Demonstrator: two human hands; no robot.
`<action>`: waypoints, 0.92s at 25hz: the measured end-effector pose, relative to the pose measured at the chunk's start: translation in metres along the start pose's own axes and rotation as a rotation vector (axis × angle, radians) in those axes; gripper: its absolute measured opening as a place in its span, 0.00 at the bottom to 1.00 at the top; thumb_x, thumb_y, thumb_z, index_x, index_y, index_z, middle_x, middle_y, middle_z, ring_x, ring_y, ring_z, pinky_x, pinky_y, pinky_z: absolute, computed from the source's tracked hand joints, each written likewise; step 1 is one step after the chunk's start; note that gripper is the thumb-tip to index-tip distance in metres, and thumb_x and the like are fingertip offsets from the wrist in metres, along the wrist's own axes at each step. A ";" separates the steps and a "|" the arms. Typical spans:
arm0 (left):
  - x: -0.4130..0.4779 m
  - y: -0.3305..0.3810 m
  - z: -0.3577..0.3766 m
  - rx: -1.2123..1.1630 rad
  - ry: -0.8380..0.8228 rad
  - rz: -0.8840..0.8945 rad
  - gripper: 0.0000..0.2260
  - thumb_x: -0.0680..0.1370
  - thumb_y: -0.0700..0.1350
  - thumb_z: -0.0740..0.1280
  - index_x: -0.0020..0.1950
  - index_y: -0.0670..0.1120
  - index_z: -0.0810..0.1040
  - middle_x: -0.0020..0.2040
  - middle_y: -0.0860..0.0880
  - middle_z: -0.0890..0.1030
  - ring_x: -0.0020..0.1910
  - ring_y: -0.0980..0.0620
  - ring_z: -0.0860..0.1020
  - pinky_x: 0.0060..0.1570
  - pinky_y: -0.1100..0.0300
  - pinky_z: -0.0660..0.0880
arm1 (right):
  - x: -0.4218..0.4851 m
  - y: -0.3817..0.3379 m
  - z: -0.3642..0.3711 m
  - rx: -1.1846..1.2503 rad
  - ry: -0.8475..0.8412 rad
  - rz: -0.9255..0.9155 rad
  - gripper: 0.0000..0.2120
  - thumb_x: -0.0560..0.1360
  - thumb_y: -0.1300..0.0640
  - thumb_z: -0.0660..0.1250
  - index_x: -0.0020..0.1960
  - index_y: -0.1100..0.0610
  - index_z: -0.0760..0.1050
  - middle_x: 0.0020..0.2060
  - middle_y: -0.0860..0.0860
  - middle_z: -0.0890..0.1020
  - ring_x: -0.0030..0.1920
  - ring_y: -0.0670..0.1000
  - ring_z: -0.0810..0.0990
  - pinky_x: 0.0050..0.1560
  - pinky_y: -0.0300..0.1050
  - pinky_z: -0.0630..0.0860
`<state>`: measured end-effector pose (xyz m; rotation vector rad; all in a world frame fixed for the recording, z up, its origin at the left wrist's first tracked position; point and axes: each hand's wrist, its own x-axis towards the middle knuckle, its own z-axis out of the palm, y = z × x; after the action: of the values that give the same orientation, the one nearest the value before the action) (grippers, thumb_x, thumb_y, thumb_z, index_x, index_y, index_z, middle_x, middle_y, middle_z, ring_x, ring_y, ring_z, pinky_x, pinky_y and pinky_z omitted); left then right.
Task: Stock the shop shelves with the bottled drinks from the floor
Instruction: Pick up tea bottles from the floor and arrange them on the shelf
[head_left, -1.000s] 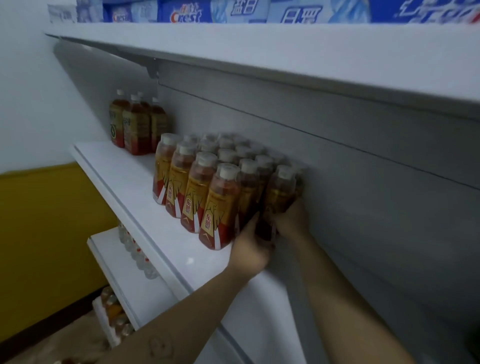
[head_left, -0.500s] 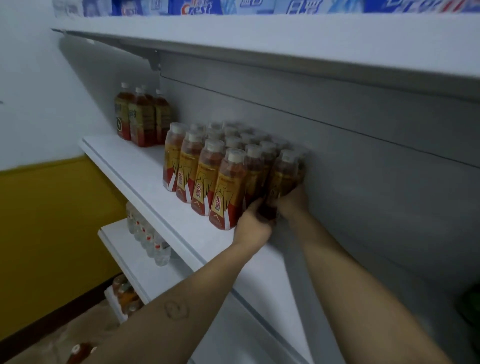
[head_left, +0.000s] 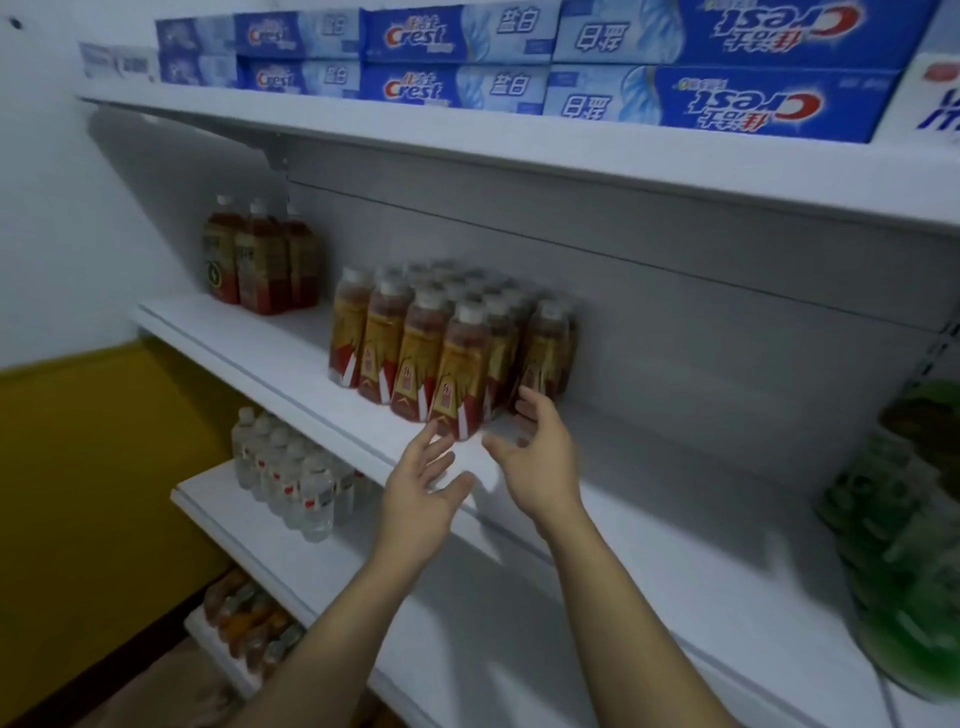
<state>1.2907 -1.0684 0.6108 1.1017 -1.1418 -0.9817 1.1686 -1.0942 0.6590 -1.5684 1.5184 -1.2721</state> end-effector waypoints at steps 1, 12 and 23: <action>-0.013 0.001 -0.016 -0.020 0.000 -0.005 0.30 0.76 0.36 0.70 0.74 0.52 0.65 0.65 0.53 0.75 0.63 0.56 0.74 0.59 0.64 0.73 | -0.017 -0.004 0.010 -0.001 -0.019 -0.028 0.32 0.74 0.61 0.73 0.74 0.52 0.65 0.69 0.48 0.73 0.68 0.48 0.71 0.68 0.45 0.70; -0.136 -0.042 -0.169 0.070 0.035 -0.136 0.22 0.76 0.39 0.71 0.68 0.51 0.73 0.64 0.54 0.78 0.64 0.57 0.75 0.57 0.65 0.75 | -0.176 0.004 0.117 -0.196 -0.292 0.017 0.29 0.74 0.56 0.74 0.72 0.50 0.68 0.69 0.45 0.73 0.67 0.45 0.72 0.69 0.46 0.71; -0.231 -0.091 -0.165 0.189 -0.176 -0.291 0.22 0.75 0.44 0.72 0.67 0.53 0.72 0.64 0.57 0.76 0.65 0.59 0.73 0.64 0.58 0.72 | -0.271 0.061 0.091 -0.254 -0.312 0.234 0.31 0.73 0.55 0.75 0.73 0.51 0.68 0.69 0.45 0.72 0.66 0.44 0.72 0.64 0.39 0.71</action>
<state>1.4128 -0.8372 0.4677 1.3820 -1.2583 -1.2347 1.2603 -0.8590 0.5114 -1.5991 1.6445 -0.6902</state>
